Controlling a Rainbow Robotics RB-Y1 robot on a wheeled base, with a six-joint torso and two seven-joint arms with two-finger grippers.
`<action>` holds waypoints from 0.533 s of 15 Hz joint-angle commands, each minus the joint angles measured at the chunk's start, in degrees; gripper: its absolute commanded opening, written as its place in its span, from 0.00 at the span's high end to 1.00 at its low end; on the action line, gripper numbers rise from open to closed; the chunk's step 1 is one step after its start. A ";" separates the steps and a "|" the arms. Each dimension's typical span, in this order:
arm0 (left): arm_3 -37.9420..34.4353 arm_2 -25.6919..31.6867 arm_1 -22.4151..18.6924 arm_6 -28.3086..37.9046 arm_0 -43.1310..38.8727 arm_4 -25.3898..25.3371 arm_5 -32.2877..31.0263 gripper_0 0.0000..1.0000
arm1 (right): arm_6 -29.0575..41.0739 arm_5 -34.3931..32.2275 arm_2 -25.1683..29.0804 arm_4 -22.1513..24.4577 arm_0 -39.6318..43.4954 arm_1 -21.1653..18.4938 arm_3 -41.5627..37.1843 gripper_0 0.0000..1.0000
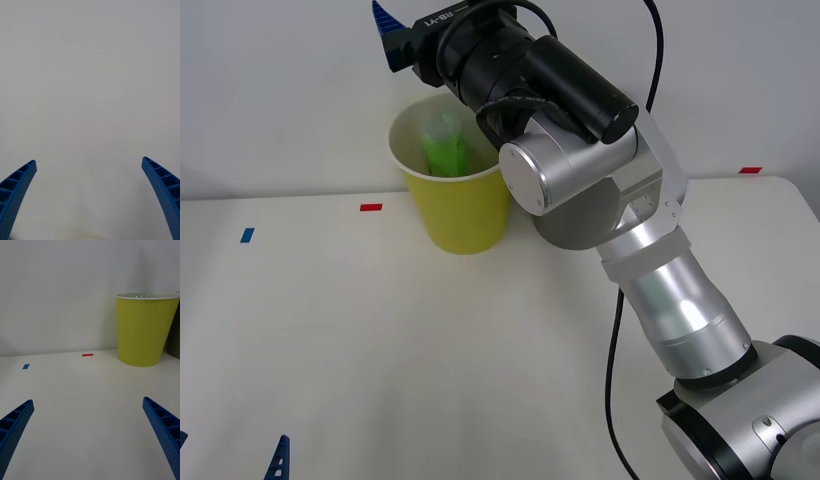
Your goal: Put cans in the gray bin and PET bottles in the light green bin.
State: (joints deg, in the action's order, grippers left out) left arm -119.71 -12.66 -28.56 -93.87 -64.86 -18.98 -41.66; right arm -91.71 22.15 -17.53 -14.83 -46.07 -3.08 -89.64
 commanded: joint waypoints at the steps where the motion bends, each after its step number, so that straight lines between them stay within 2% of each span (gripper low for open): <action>1: 0.00 0.00 0.00 0.00 0.00 0.00 0.00 0.00 | 0.04 0.00 -0.66 1.21 0.02 -0.34 -0.01 0.00; 3: 0.00 0.00 0.00 0.00 0.00 0.00 0.00 0.00 | 0.04 0.00 -0.31 2.00 0.37 -0.43 -0.27 0.00; 6: 0.00 0.00 0.00 0.00 0.00 0.00 0.00 0.00 | -0.22 0.44 1.36 2.09 4.67 -0.96 -5.90 0.00; 8: 0.00 0.00 0.00 0.00 0.00 0.00 0.00 0.00 | -0.40 6.85 3.74 1.91 8.01 -1.31 -13.54 0.00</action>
State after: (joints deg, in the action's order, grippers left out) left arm -119.71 -12.66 -28.56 -93.87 -64.86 -18.98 -41.66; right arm -91.98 24.32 -15.54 -12.79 -40.30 -4.18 -98.53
